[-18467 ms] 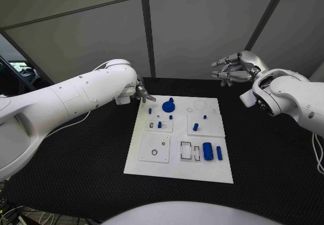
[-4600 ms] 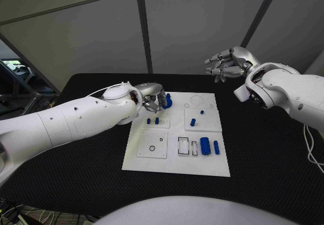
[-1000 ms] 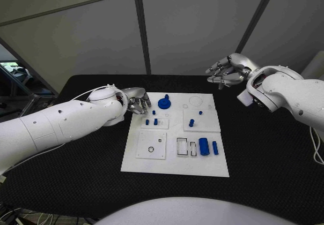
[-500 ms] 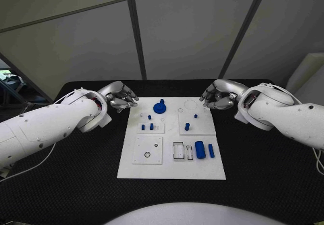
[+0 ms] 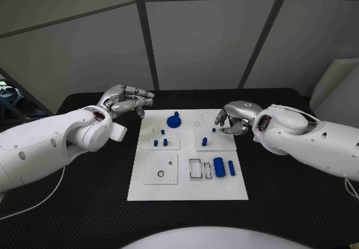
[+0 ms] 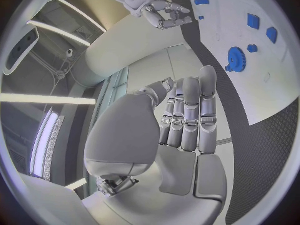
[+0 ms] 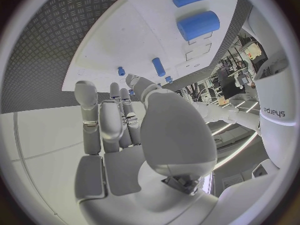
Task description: Assemble the parts on the task board
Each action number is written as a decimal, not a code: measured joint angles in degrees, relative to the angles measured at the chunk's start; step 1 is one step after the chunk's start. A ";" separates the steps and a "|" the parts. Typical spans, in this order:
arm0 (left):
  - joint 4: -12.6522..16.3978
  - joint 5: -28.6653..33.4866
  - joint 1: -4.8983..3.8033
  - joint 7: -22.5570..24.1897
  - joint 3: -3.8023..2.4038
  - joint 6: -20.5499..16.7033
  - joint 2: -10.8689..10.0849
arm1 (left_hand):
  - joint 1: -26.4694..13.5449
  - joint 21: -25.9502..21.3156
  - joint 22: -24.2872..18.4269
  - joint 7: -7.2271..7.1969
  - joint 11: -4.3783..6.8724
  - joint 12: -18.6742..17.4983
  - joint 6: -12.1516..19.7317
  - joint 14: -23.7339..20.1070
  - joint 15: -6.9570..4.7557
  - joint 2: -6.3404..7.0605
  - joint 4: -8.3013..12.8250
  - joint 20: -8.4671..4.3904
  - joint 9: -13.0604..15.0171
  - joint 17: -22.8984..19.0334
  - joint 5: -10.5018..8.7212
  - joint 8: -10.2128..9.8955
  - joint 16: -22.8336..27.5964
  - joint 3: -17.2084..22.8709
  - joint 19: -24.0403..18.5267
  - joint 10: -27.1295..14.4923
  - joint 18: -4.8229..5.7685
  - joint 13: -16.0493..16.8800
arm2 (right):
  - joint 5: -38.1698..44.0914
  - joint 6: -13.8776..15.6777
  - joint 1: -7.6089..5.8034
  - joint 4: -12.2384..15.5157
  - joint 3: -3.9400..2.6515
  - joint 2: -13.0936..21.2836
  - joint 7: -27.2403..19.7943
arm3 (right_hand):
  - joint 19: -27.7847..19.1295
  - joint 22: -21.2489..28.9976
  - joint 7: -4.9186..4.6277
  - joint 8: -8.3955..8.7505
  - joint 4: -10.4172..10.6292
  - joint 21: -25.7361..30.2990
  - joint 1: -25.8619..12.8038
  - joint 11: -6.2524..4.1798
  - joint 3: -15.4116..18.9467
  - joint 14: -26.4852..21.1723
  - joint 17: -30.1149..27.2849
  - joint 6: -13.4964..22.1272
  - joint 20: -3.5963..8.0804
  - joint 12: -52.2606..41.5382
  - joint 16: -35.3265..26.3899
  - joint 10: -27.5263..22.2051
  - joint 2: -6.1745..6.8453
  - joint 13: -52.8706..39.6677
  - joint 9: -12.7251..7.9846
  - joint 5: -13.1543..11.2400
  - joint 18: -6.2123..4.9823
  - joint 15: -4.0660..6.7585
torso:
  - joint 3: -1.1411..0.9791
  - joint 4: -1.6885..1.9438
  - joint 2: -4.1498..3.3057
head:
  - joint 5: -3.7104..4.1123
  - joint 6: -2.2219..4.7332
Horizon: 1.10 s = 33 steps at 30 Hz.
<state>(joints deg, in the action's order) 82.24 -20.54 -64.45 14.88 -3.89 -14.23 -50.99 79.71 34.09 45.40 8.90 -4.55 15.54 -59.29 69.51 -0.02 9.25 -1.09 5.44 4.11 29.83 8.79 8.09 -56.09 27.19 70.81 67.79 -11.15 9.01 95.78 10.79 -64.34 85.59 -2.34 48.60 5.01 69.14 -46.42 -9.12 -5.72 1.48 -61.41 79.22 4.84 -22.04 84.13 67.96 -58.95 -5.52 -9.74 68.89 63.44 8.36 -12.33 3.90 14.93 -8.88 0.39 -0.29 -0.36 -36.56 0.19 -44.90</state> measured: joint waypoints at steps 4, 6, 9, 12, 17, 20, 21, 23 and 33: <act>0.29 3.42 0.06 1.76 0.02 0.23 -0.08 | 0.00 0.00 -0.01 0.00 0.00 0.23 0.00 0.00 0.00 0.00 0.00 0.00 0.00 -0.13 0.00 0.00 0.20 0.00 0.00 0.00 0.00 0.09 | 1.79 -0.09 0.10 -0.38 0.27 -0.87 0.91 | 0.00 -0.55 -0.34 0.62 -0.04 -0.45 0.14 0.33 -0.34 -0.20 0.45 0.72 0.00 0.73 0.66 -0.33 0.48 0.83 0.00 0.00 -0.01 -0.20 | -0.01 0.02 -0.02 | -0.11 0.01; 0.36 4.46 0.07 2.30 0.02 0.32 -0.13 | 0.00 0.00 -0.05 0.00 0.00 0.23 0.00 0.00 0.00 0.00 0.00 0.00 0.00 -0.14 0.00 0.00 0.21 0.00 0.00 0.00 0.00 0.09 | 2.41 -0.09 0.11 -0.65 0.36 -1.22 1.30 | -0.01 -0.67 -0.39 0.91 -0.23 -0.72 0.09 0.39 -0.53 -0.08 0.51 0.78 -0.01 0.79 0.66 -0.40 0.53 1.10 0.00 0.00 -0.01 -0.32 | -0.01 0.03 -0.03 | -0.18 -0.04; 0.47 5.70 0.12 3.00 0.02 0.47 -0.20 | 0.00 0.00 -0.04 0.12 0.15 0.50 -0.11 -0.19 -0.18 0.00 0.17 0.00 0.00 -0.21 0.00 0.00 0.20 -0.17 0.00 -0.15 0.00 0.13 | 3.29 -0.09 0.13 -1.22 0.43 -1.83 1.85 | -0.22 -0.73 -0.59 0.91 -0.23 -0.88 0.09 0.39 -0.54 0.00 0.61 0.98 -0.22 1.10 0.94 -0.39 0.53 1.33 0.00 0.00 -0.01 -0.40 | -0.02 0.03 -0.07 | -0.19 -0.12; 0.50 6.58 0.14 3.53 0.02 0.56 -0.22 | 0.00 0.00 -0.04 0.20 0.20 0.55 -0.20 -0.19 -0.19 0.00 0.16 0.00 0.00 -0.21 0.00 0.00 0.20 -0.16 0.00 -0.20 0.00 0.15 | 3.98 -0.12 0.13 -1.65 0.88 -2.44 2.23 | -0.02 -0.90 -0.59 1.28 -0.08 -0.88 0.09 0.59 -0.70 0.01 0.67 0.98 -0.42 1.10 0.95 -0.59 0.53 1.54 0.00 0.00 -0.01 -0.41 | -0.02 0.03 -0.07 | -0.20 -0.19; 0.59 7.51 0.18 4.08 0.02 0.73 -0.22 | 0.22 0.00 -0.10 0.20 0.21 0.55 -0.20 -0.19 -0.19 -0.22 0.16 0.00 0.01 -0.28 0.00 0.00 0.20 -0.16 0.00 -0.20 0.00 0.20 | 4.67 -0.50 0.18 -2.10 1.57 -3.16 2.56 | 0.22 -1.85 -0.59 1.28 -0.35 -1.74 0.09 0.61 -1.30 0.01 1.18 0.98 -0.66 1.10 1.72 -0.56 0.53 1.88 0.00 0.00 -0.01 -0.40 | -0.02 0.03 -0.07 | -0.25 -0.34; 0.60 7.88 0.18 4.21 0.02 0.84 -0.20 | 0.19 0.00 -0.10 0.20 0.21 0.55 -0.20 -0.19 -0.19 -0.25 0.16 0.00 0.01 -0.30 0.00 0.00 0.20 -0.16 -0.23 -0.20 0.01 0.20 | 4.96 -0.78 0.18 -2.54 1.73 -3.63 2.68 | 0.66 -3.34 -0.37 1.28 -0.54 -2.91 0.09 0.51 -1.53 0.01 1.19 0.76 -0.63 1.10 1.79 0.17 0.53 2.12 0.08 0.00 0.90 -0.40 | -0.01 0.00 -0.07 | -0.30 -0.37; 0.60 7.96 0.19 4.23 0.03 0.87 -0.18 | 0.04 0.00 -0.10 0.20 0.21 0.55 -0.20 -0.19 -0.19 -0.40 0.16 0.00 0.01 -0.35 0.00 0.00 0.20 -0.16 -0.41 -0.20 0.01 0.20 | 5.04 -0.86 0.19 -2.68 1.75 -3.78 2.69 | 0.89 -3.53 -0.28 1.28 -0.46 -2.95 0.09 0.69 -1.72 0.01 1.19 0.66 -0.69 1.10 1.79 0.34 0.53 2.17 0.12 0.00 0.90 -0.40 | -0.01 -0.02 -0.07 | -0.31 -0.40; 0.61 8.12 0.19 4.27 0.03 0.94 -0.14 | -0.01 0.00 -0.10 0.20 0.21 0.55 -0.20 -0.20 -0.19 -0.46 0.16 0.00 0.01 -0.34 0.00 0.00 0.20 -0.16 -0.41 -0.20 0.01 0.20 | 5.18 -1.06 0.19 -3.09 1.79 -4.13 2.73 | 0.92 -3.88 -0.38 1.28 -0.51 -3.34 0.10 0.36 -1.79 0.01 1.22 0.29 -0.72 1.10 2.15 0.67 0.51 2.33 0.12 0.25 0.90 -0.40 | -0.01 -0.02 -0.04 | -0.32 -0.43; 0.63 8.69 0.20 4.30 0.03 1.27 -0.15 | -0.01 -0.24 -0.15 0.20 0.21 0.55 -0.20 -0.39 0.01 -0.46 0.16 0.00 0.01 -0.42 0.00 0.00 0.39 -0.16 -0.41 -0.20 0.01 0.28 | 5.49 -1.72 0.38 -4.65 1.84 -5.68 2.76 | 1.32 -5.11 -0.20 1.28 -0.57 -4.27 0.40 0.26 -2.38 0.00 1.95 -0.29 -0.72 1.10 3.12 1.18 0.21 2.75 0.18 0.26 0.88 -0.40 | -0.01 -0.02 0.00 | -0.42 -0.52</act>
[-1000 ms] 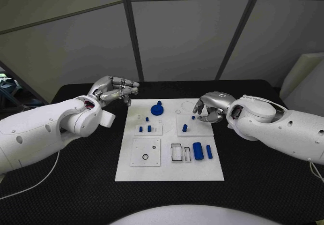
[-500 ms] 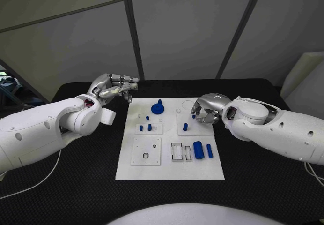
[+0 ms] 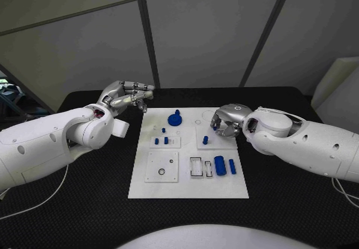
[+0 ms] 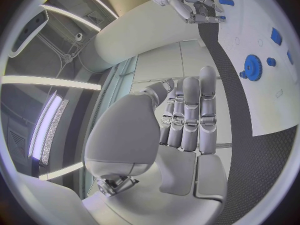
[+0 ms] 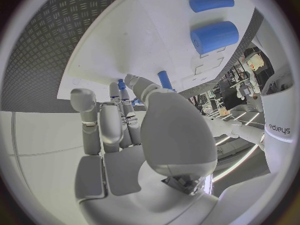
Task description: Assemble the parts on the task board
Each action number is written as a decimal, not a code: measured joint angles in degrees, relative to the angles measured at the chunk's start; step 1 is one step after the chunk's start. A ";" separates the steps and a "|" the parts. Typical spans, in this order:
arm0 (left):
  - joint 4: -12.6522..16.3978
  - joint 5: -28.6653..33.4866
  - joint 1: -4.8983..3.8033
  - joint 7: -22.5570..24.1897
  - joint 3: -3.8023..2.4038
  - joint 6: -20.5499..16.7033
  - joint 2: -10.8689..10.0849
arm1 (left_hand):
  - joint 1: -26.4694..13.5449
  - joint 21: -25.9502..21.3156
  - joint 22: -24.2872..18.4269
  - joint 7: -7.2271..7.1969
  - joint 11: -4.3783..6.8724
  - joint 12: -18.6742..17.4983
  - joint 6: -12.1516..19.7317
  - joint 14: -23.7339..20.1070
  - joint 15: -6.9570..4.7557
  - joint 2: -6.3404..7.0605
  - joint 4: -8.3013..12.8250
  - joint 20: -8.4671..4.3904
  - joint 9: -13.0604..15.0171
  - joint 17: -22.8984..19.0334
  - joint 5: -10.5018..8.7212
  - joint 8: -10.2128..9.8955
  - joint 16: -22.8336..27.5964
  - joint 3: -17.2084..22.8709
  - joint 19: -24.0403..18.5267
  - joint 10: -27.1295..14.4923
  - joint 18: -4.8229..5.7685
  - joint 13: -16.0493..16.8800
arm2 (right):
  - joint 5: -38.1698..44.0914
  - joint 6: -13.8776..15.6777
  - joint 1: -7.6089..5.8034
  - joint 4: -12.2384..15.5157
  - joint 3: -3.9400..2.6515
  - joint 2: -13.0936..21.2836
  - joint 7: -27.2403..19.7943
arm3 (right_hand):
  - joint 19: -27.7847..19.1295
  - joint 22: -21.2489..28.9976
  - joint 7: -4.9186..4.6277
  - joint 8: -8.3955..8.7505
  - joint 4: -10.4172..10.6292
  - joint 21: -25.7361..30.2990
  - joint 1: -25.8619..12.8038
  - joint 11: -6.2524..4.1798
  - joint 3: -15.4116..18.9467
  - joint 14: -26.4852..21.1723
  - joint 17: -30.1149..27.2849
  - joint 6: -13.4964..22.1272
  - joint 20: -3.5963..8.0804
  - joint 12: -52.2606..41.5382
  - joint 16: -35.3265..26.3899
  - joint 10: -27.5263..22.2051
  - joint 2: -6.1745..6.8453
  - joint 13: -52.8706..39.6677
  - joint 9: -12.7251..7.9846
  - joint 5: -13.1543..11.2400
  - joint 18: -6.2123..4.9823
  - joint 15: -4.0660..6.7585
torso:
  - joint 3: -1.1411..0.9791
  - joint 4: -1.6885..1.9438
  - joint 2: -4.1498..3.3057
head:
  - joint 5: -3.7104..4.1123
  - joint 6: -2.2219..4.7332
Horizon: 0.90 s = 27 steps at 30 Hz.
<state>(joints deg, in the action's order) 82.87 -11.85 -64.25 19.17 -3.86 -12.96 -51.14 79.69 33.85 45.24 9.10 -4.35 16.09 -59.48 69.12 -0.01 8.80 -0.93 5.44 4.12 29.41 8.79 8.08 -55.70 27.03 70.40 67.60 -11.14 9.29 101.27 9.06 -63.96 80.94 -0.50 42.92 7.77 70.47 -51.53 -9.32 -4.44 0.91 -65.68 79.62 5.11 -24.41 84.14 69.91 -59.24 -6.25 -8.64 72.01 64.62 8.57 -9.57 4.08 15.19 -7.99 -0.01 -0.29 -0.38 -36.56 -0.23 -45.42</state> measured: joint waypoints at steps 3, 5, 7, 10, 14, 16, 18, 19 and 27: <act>0.00 0.15 0.00 0.00 0.00 0.09 -0.01 | 0.00 0.00 0.00 0.00 0.00 0.00 0.00 0.00 0.00 0.00 0.00 0.00 0.00 0.00 0.00 0.00 0.00 0.00 0.00 0.00 0.00 0.00 | 0.06 -0.03 0.01 -0.50 0.00 -0.46 0.00 | 0.00 -0.01 0.00 0.00 0.04 0.00 0.00 0.12 -0.04 0.00 0.00 0.00 0.00 0.00 0.00 0.30 0.00 0.05 0.00 0.00 0.00 0.00 | 0.01 0.00 0.00 | -0.01 0.04; 0.00 0.24 0.00 0.00 0.00 0.15 -0.01 | 0.00 0.01 0.00 0.00 0.00 0.00 0.00 0.00 0.00 0.00 0.00 0.00 0.00 0.00 0.00 0.00 0.00 0.00 0.00 0.00 0.00 0.00 | 0.10 -0.05 0.02 -0.80 -0.01 -0.70 0.00 | 0.00 0.00 0.00 0.00 0.04 0.00 0.00 0.12 -0.04 0.00 0.00 0.00 0.00 0.00 0.00 0.30 0.00 0.05 0.02 0.00 0.00 0.00 | 0.01 0.00 0.00 | -0.01 0.04; 0.00 0.31 0.00 0.00 0.00 0.21 -0.01 | 0.00 0.01 0.00 0.00 0.00 0.00 0.00 0.00 0.00 0.00 0.00 0.00 0.00 0.00 0.00 0.00 0.00 0.00 0.00 0.00 0.00 0.00 | 0.12 -0.06 0.06 -1.02 -0.01 -0.86 0.00 | 0.18 -0.17 -0.19 0.00 -0.16 -0.05 0.13 0.12 -0.24 0.00 0.09 -0.19 0.19 0.00 0.04 0.30 -0.36 0.17 0.04 0.00 0.00 0.00 | 0.01 0.01 0.01 | -0.03 0.04; -0.03 0.39 0.00 0.00 0.00 0.29 0.01 | 0.00 0.01 0.00 0.00 0.00 0.00 0.00 0.00 0.00 0.00 0.00 0.00 0.00 0.00 0.00 0.00 0.00 0.00 0.00 0.00 0.00 0.00 | 0.15 -0.12 0.09 -1.33 -0.01 -1.07 -0.02 | 0.20 -0.47 0.01 0.00 -0.21 -0.39 0.06 -0.08 -0.62 0.00 0.20 -0.40 0.21 0.00 0.37 0.49 -0.69 0.36 0.07 0.00 -0.01 0.00 | 0.01 0.01 0.01 | -0.09 0.04; -0.04 0.47 0.01 0.00 0.00 0.41 0.03 | 0.01 0.01 0.01 0.00 -0.21 0.30 0.00 -0.01 0.01 0.00 -0.16 0.00 0.00 -0.09 0.00 0.22 0.00 -0.16 0.00 -0.20 0.00 0.05 | 0.18 -0.13 0.08 -1.47 -0.04 -1.14 -0.04 | 1.33 -2.67 0.44 -0.78 -0.85 -2.16 0.73 -0.40 -1.27 0.00 0.34 -2.30 0.36 0.00 0.87 2.07 -1.35 0.51 0.40 -0.42 0.00 0.00 | 0.00 0.01 0.02 | -0.10 -0.04; -0.04 0.49 0.01 -0.01 0.00 0.47 0.04 | 0.00 0.01 -0.06 0.00 -0.21 0.30 0.00 -0.01 0.01 0.00 -0.16 0.00 -0.05 -0.14 0.00 0.22 0.00 -0.16 0.00 -0.20 0.00 0.05 | 0.22 -0.10 0.08 -1.47 -0.04 -1.14 -0.04 | 2.08 -4.34 0.77 -1.15 -1.18 -3.35 1.37 -0.70 -1.90 -0.13 0.26 -3.20 0.64 -0.07 0.87 3.01 -1.99 0.54 0.52 -0.90 0.90 0.14 | 0.00 0.01 0.02 | -0.10 -0.08; -0.04 0.52 0.01 -0.05 0.00 0.50 0.05 | 0.01 0.01 -0.06 0.00 -0.17 0.30 0.00 -0.01 0.01 0.01 0.00 0.00 -0.05 -0.14 0.00 0.22 0.00 -0.32 0.00 -0.24 0.00 0.05 | 0.32 -0.06 0.08 -1.47 -0.04 -1.14 0.00 | 2.51 -5.64 1.03 -1.56 -1.57 -4.28 1.52 -0.99 -2.29 -0.16 0.25 -4.02 1.01 -0.54 1.22 3.85 -2.15 0.51 0.68 -0.92 0.92 0.48 | -0.01 0.01 0.02 | -0.08 -0.09; -0.04 0.52 0.01 -0.07 0.00 0.52 0.06 | 0.01 0.01 -0.05 0.00 -0.07 0.30 0.01 -0.01 0.01 0.01 0.00 0.00 -0.05 -0.18 0.00 0.22 0.00 -0.32 0.00 -0.34 0.00 0.05 | 0.39 -0.05 0.08 -1.47 -0.04 -1.14 0.04 | 2.76 -6.13 1.22 -1.79 -1.73 -4.66 1.66 -1.19 -2.46 -0.10 0.25 -4.34 0.93 -0.69 1.22 4.12 -2.28 0.50 0.76 -0.93 0.92 0.54 | -0.01 0.01 0.02 | -0.04 -0.09; -0.05 0.58 0.01 -0.38 0.00 0.65 0.25 | 0.01 0.01 -0.05 0.00 -0.20 0.30 0.01 -0.01 0.01 0.01 0.00 0.00 -0.05 -0.24 0.00 0.22 0.00 -0.32 0.00 -0.61 0.00 0.12 | 1.31 0.25 0.19 -1.39 -0.02 -1.33 0.76 | 3.18 -7.82 1.67 -2.36 -2.49 -5.74 1.88 -1.64 -3.19 -0.10 0.38 -5.72 1.34 -1.04 1.88 5.53 -2.97 0.11 1.10 -1.26 0.91 0.96 | -0.03 0.01 0.06 | 0.00 -0.15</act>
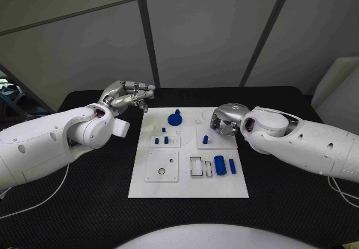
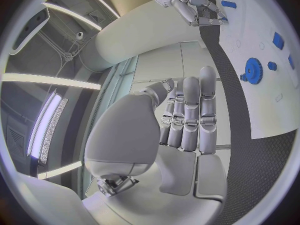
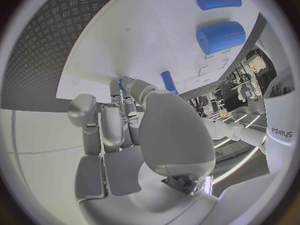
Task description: Assemble the parts on the task board
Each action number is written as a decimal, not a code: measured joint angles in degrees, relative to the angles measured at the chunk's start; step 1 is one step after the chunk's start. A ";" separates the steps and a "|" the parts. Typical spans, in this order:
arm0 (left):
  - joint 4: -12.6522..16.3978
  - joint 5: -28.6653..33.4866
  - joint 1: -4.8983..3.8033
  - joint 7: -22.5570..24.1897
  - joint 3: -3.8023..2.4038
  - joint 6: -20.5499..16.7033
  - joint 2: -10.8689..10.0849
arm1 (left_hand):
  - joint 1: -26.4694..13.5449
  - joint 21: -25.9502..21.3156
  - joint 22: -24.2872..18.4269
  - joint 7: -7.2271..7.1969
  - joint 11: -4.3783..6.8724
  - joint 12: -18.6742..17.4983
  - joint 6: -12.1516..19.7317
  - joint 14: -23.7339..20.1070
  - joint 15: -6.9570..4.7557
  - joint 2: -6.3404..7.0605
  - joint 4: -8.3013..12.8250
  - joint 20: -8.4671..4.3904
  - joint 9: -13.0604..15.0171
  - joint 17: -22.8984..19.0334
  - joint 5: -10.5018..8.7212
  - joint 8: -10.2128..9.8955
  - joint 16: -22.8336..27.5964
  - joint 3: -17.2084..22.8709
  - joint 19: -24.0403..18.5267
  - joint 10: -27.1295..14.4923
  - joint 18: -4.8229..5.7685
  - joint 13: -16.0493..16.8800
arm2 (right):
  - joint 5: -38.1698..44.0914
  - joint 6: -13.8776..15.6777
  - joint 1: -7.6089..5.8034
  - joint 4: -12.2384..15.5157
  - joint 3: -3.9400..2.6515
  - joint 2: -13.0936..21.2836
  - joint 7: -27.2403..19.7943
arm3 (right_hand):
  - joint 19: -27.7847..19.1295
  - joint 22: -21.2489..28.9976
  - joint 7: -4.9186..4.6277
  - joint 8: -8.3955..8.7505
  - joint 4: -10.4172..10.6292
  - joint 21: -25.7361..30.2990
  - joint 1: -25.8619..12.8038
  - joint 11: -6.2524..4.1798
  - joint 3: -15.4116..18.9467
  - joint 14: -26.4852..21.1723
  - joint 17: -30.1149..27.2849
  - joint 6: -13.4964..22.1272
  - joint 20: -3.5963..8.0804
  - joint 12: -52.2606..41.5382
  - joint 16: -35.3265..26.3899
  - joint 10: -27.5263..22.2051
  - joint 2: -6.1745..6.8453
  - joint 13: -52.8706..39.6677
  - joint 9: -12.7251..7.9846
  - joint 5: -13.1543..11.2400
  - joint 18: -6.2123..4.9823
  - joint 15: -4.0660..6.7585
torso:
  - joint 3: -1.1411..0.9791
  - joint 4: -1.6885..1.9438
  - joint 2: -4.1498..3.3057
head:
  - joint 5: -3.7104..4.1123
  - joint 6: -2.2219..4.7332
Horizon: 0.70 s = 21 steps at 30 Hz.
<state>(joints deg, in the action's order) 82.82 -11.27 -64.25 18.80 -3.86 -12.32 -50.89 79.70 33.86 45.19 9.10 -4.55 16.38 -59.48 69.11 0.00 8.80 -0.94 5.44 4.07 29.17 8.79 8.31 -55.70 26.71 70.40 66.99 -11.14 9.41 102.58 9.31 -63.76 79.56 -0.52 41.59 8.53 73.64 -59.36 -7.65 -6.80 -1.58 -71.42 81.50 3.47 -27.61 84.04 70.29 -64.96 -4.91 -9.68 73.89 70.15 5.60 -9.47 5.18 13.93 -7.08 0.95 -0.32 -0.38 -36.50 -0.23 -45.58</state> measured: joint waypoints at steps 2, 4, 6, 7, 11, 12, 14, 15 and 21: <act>-0.05 0.01 0.00 -0.19 0.00 0.08 0.04 | 0.00 0.00 0.00 0.00 0.00 0.00 0.00 0.00 0.00 0.00 0.00 0.00 0.00 0.00 0.00 0.00 0.00 0.00 0.00 0.00 0.00 0.00 | 0.33 0.13 0.05 0.07 0.01 -0.05 0.25 | 0.00 0.00 0.00 0.00 -0.16 0.00 0.00 0.00 -0.15 0.00 0.00 0.00 0.00 0.00 0.00 0.00 -0.17 0.00 0.04 -0.01 0.00 0.00 | -0.01 -0.01 0.01 | 0.00 -0.01; -0.09 0.02 0.00 -0.35 0.00 0.14 0.04 | 0.01 -0.02 0.00 0.00 0.00 0.04 0.00 0.00 0.00 -0.01 0.00 0.00 -0.01 -0.05 0.00 0.00 0.00 0.00 0.00 0.00 0.00 0.00 | 0.60 0.29 0.10 0.17 0.04 -0.04 0.47 | 0.00 -0.06 0.00 0.00 -0.16 0.00 0.13 0.00 -0.16 0.00 0.00 0.00 0.00 0.00 0.00 0.00 -0.32 0.00 0.04 -0.07 0.00 0.00 | -0.01 -0.02 0.02 | -0.01 -0.01; -0.10 0.03 0.00 -0.57 0.00 0.21 0.04 | 0.25 -0.22 -0.02 0.00 0.00 0.22 0.00 0.00 0.00 -0.25 0.00 0.00 -0.05 -0.13 0.00 0.00 0.00 0.00 0.00 0.00 0.00 0.05 | 0.87 0.57 0.13 0.45 0.04 0.12 0.70 | 0.00 -0.08 0.00 0.00 -0.17 -0.24 0.13 0.00 -0.16 0.00 0.07 0.00 0.00 0.00 0.00 0.00 -0.33 0.00 0.04 -0.11 0.00 0.00 | -0.02 -0.07 0.02 | -0.02 -0.01; -0.11 0.04 0.00 -0.67 0.00 0.24 0.05 | 0.31 -0.22 -0.07 0.00 -0.04 0.22 0.00 0.00 0.00 -0.31 0.00 0.00 -0.05 -0.18 0.00 0.00 0.18 0.00 0.00 -0.10 -0.01 0.06 | 0.96 0.73 0.13 0.61 0.04 0.26 0.77 | 0.00 -0.08 0.00 0.00 -0.17 -0.24 0.20 0.00 -0.16 0.00 0.07 0.00 0.00 0.00 0.00 0.00 -0.40 0.00 0.04 -0.11 -0.01 0.00 | -0.02 -0.09 0.02 | -0.02 0.01; -0.22 0.05 0.00 -1.15 0.00 0.36 0.02 | 0.53 -0.22 -0.06 0.23 -0.19 0.48 0.24 -0.41 0.01 -0.53 0.16 0.00 -0.13 -0.47 0.00 0.00 0.23 -0.16 0.00 -0.65 0.00 0.18 | 1.01 1.57 0.14 1.70 0.03 1.17 0.96 | 0.00 -0.20 0.02 0.01 -0.35 -0.24 0.20 -0.01 -0.34 0.00 0.07 0.02 0.00 0.00 0.29 0.00 -0.40 0.01 0.03 -0.13 -0.01 0.00 | -0.03 -0.10 0.03 | -0.17 0.08; -0.26 0.05 0.00 -1.25 0.00 0.38 0.01 | 0.53 -0.22 -0.06 0.22 -0.30 0.48 0.23 -0.41 0.01 -0.53 0.16 0.00 -0.12 -0.54 0.00 0.00 0.23 -0.15 0.00 -0.77 0.00 0.18 | 0.98 1.81 0.14 2.00 0.02 1.45 0.99 | 0.00 -0.20 0.05 0.01 -0.35 -0.24 0.20 -0.01 -0.34 0.00 0.07 0.05 0.00 0.00 0.29 0.01 -0.40 0.01 0.02 -0.14 -0.01 0.00 | -0.03 -0.10 0.04 | -0.21 0.10; -0.39 0.06 0.00 -1.50 0.02 0.41 0.00 | 0.53 -0.22 -0.06 0.42 -0.39 0.48 0.43 -0.41 0.01 -0.53 0.16 0.21 -0.19 -0.60 0.00 0.00 0.45 -0.16 -0.20 -1.06 0.00 0.24 | 0.77 2.42 0.14 2.82 -0.03 2.23 1.06 | 0.00 -0.21 0.09 0.02 -0.35 -0.24 0.20 -0.01 -0.34 0.00 0.07 0.09 0.00 0.00 0.29 0.01 -0.40 0.00 0.02 -0.18 -0.01 0.00 | -0.02 -0.10 0.07 | -0.26 0.14; -0.43 0.06 0.01 -1.60 0.03 0.42 0.00 | 0.53 -0.22 -0.11 0.42 -0.29 0.70 0.43 -0.42 0.01 -0.53 0.16 0.21 -0.19 -0.66 0.00 0.00 0.45 -0.15 -0.20 -1.16 0.00 0.26 | 0.64 2.72 0.14 3.22 -0.03 2.58 1.08 | 0.00 -0.29 0.09 0.02 -0.35 -0.24 0.20 -0.01 -0.34 0.00 0.07 0.09 0.00 0.00 0.29 0.01 -0.40 0.00 0.02 -0.19 0.00 0.00 | -0.02 -0.09 0.08 | -0.28 0.17; -0.63 0.07 0.12 -2.21 0.04 0.42 0.03 | 0.53 -0.44 -0.12 0.86 -0.77 0.87 0.88 -0.61 0.20 -0.53 0.32 0.21 -0.24 -0.92 0.00 0.00 0.45 -0.31 -0.20 -1.91 0.00 0.34 | -0.45 4.97 0.11 6.40 -0.15 4.93 1.11 | 0.00 -0.71 0.09 0.02 -0.49 -0.64 0.21 -0.01 -0.48 0.00 0.27 0.10 0.00 0.00 0.52 0.01 -0.39 0.11 -0.02 -0.19 -0.01 -0.01 | -0.02 -0.04 0.08 | -0.46 0.35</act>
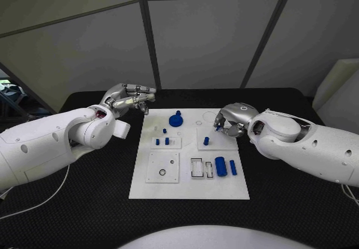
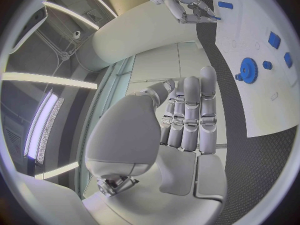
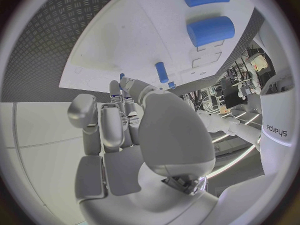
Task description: Assemble the parts on the task board
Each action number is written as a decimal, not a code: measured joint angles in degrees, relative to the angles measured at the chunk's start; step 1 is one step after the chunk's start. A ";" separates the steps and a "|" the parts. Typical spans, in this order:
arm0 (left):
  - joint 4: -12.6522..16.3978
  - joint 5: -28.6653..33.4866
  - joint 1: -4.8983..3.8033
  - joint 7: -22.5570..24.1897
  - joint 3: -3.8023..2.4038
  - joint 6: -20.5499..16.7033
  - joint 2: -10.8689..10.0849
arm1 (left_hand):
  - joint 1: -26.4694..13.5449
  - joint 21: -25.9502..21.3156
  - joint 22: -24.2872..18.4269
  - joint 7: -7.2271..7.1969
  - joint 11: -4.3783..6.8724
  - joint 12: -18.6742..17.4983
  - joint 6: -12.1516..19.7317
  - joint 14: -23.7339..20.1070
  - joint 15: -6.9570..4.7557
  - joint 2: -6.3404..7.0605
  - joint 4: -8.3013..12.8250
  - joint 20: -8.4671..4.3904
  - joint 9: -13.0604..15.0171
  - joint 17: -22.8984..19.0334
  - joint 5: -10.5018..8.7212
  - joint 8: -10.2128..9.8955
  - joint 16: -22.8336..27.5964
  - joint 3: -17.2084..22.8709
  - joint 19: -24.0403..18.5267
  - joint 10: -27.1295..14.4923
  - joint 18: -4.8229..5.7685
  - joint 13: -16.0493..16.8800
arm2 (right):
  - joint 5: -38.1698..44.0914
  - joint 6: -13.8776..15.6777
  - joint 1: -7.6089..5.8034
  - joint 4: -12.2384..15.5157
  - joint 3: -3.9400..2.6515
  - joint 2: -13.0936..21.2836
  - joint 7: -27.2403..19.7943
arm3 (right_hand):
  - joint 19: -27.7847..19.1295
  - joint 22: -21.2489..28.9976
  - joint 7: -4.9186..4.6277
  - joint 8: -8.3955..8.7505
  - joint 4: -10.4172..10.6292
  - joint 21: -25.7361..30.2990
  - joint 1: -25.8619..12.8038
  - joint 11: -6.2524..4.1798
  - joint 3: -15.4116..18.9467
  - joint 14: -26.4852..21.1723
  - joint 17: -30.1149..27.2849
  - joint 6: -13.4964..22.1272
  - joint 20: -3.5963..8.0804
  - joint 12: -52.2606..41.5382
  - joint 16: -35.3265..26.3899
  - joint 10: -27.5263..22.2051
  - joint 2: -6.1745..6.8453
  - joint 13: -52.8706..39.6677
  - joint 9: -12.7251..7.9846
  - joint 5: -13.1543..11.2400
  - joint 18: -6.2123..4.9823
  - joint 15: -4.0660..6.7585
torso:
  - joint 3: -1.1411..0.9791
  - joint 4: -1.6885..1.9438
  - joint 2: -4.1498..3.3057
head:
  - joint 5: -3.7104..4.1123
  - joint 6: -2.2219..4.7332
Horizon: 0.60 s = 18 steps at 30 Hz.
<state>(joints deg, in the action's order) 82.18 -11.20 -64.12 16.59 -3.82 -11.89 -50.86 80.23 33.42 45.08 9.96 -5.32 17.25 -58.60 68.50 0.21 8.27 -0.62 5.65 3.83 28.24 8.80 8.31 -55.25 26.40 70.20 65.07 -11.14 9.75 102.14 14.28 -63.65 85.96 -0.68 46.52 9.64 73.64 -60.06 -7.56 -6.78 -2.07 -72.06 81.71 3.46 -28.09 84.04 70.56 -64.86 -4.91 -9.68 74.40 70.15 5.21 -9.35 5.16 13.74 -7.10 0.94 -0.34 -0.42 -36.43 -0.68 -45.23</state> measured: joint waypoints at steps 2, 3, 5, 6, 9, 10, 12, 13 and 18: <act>-0.03 0.00 0.06 -0.16 0.02 0.00 0.00 | 0.00 0.00 0.00 0.07 0.05 0.24 0.26 0.00 0.00 0.00 0.00 0.00 0.00 -0.05 0.00 0.00 0.00 0.00 0.00 -0.26 0.00 0.00 | -0.43 0.57 0.00 1.07 -0.21 0.53 0.00 | 0.00 -0.02 0.00 0.01 0.00 0.00 0.00 0.00 0.00 0.00 0.00 0.00 0.00 0.00 0.00 0.00 0.00 0.01 0.00 -0.05 0.00 0.00 | 0.00 0.01 0.00 | -0.13 0.01; -0.03 0.01 0.08 -0.24 0.02 0.00 0.00 | 0.00 0.00 0.00 0.08 0.06 0.27 0.26 0.00 0.00 0.00 0.00 0.00 0.00 -0.05 0.00 0.00 0.00 0.00 0.00 -0.26 0.00 0.05 | -0.74 0.90 0.00 1.79 -0.50 0.87 0.00 | 0.00 -0.11 0.00 0.01 0.00 0.00 0.01 0.00 0.00 0.00 0.03 0.00 0.00 0.00 0.00 0.00 0.01 0.01 0.00 -0.11 0.00 0.00 | -0.01 0.01 -0.01 | -0.16 0.01; -0.03 0.01 0.11 -0.34 0.02 0.00 -0.01 | 0.00 0.00 0.00 0.07 0.06 0.27 0.26 0.00 0.00 0.00 0.00 0.00 0.00 -0.10 0.00 0.00 0.00 0.00 0.00 -0.26 -0.01 0.07 | -1.27 1.40 -0.01 3.21 -1.01 1.50 0.00 | 0.00 -0.11 0.00 0.01 0.00 0.00 0.02 0.00 0.00 0.00 0.05 0.01 0.00 0.00 0.00 0.00 0.02 0.02 -0.03 -0.11 0.00 0.00 | 0.01 0.01 -0.04 | -0.27 0.02; -0.02 0.01 0.15 -0.39 0.02 0.00 -0.01 | 0.00 0.00 0.00 0.07 0.06 0.27 0.26 0.00 0.00 0.00 0.00 0.00 0.00 -0.10 0.00 0.00 0.00 0.00 0.00 -0.26 0.00 0.07 | -1.54 1.63 -0.02 3.92 -1.18 1.75 0.00 | 0.00 -0.11 0.00 0.01 0.00 0.00 0.03 0.00 0.00 0.00 0.05 0.01 0.00 0.00 0.00 0.00 0.03 0.02 -0.05 -0.11 0.00 0.00 | 0.01 0.01 -0.04 | -0.31 0.02; 0.02 0.02 0.23 -0.52 0.02 0.00 -0.01 | 0.00 0.00 0.00 0.07 0.06 0.27 0.26 0.00 0.00 0.00 0.00 0.00 0.00 -0.10 0.00 0.00 0.00 0.00 0.00 -0.26 0.00 0.07 | -2.47 2.39 -0.03 6.47 -1.80 2.40 -0.03 | 0.00 -0.14 0.01 0.02 0.00 -0.01 0.03 0.01 0.00 0.00 0.08 0.01 0.00 0.00 0.00 -0.01 0.03 0.02 -0.11 -0.12 0.00 0.00 | 0.02 0.01 -0.07 | -0.49 0.02; 0.02 0.02 0.24 -0.56 0.02 0.01 0.00 | 0.00 0.00 0.00 0.09 -0.05 0.27 0.28 0.00 0.00 0.00 0.00 0.00 0.00 -0.11 0.00 0.00 0.00 0.00 0.00 -0.37 0.00 0.07 | -2.76 2.59 -0.04 7.24 -1.94 2.51 -0.04 | 0.00 -0.23 0.01 0.02 0.00 -0.24 0.03 0.01 0.00 0.00 0.16 0.02 0.00 0.00 0.26 -0.01 0.03 0.03 -0.12 -0.09 0.00 0.00 | 0.03 0.01 -0.07 | -0.57 0.02; 0.01 0.03 0.28 -0.63 0.02 0.01 0.08 | 0.00 0.00 0.01 0.28 -0.14 0.27 0.47 0.00 0.00 0.00 0.00 0.00 0.01 -0.17 0.00 0.00 0.00 0.00 0.00 -0.46 0.00 0.07 | -3.41 2.99 -0.06 9.02 -2.16 2.57 -0.08 | 0.00 -0.27 0.02 0.03 0.00 -0.27 0.03 0.01 0.00 0.00 0.17 0.04 0.00 0.00 0.27 -0.01 0.04 0.04 -0.14 0.11 -0.01 0.00 | 0.05 0.01 -0.07 | -0.68 -0.02; 0.01 0.03 0.30 -0.65 0.02 0.02 0.13 | 0.00 0.00 0.00 0.28 -0.14 0.27 0.47 0.00 0.01 0.00 0.00 0.00 0.01 -0.17 0.00 0.00 0.00 0.00 0.00 -0.46 0.00 0.07 | -3.68 3.13 -0.06 9.76 -2.23 2.52 -0.10 | 0.00 -0.27 0.02 0.03 0.00 -0.27 0.03 0.01 0.00 0.00 0.17 0.03 0.00 0.00 0.27 -0.01 0.04 0.04 -0.14 0.11 0.00 0.00 | 0.05 0.01 -0.07 | -0.76 -0.04; 0.03 0.03 0.32 -0.73 0.03 0.08 0.43 | 0.00 0.00 0.01 0.27 -0.14 0.27 0.47 0.00 0.01 0.00 0.00 0.00 0.01 -0.17 0.00 0.00 0.00 0.00 0.00 -0.46 0.00 0.06 | -4.91 3.24 -0.06 11.92 -2.40 0.76 -0.16 | 0.00 -0.26 -0.18 0.15 0.00 -0.27 -0.07 0.02 0.00 0.00 0.17 -0.17 0.00 0.00 0.27 -0.02 -0.05 0.06 -0.12 0.11 0.00 0.00 | 0.12 0.08 -0.08 | -1.49 -0.15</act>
<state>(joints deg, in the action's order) 82.21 -11.17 -63.81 15.85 -3.80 -11.81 -50.43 80.23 33.42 45.08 10.23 -5.46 17.52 -58.13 68.49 0.22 8.28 -0.62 5.65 3.84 28.08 8.80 8.31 -55.25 26.40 70.20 64.61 -11.14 9.81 97.22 17.52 -63.71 97.88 -3.07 47.29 9.48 73.64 -60.32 -7.73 -6.63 -2.07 -72.33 81.64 3.48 -28.09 84.04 70.73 -65.02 -4.91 -9.67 74.67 70.14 5.16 -9.30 5.04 13.85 -7.10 0.94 -0.22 -0.34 -36.50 -2.18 -45.38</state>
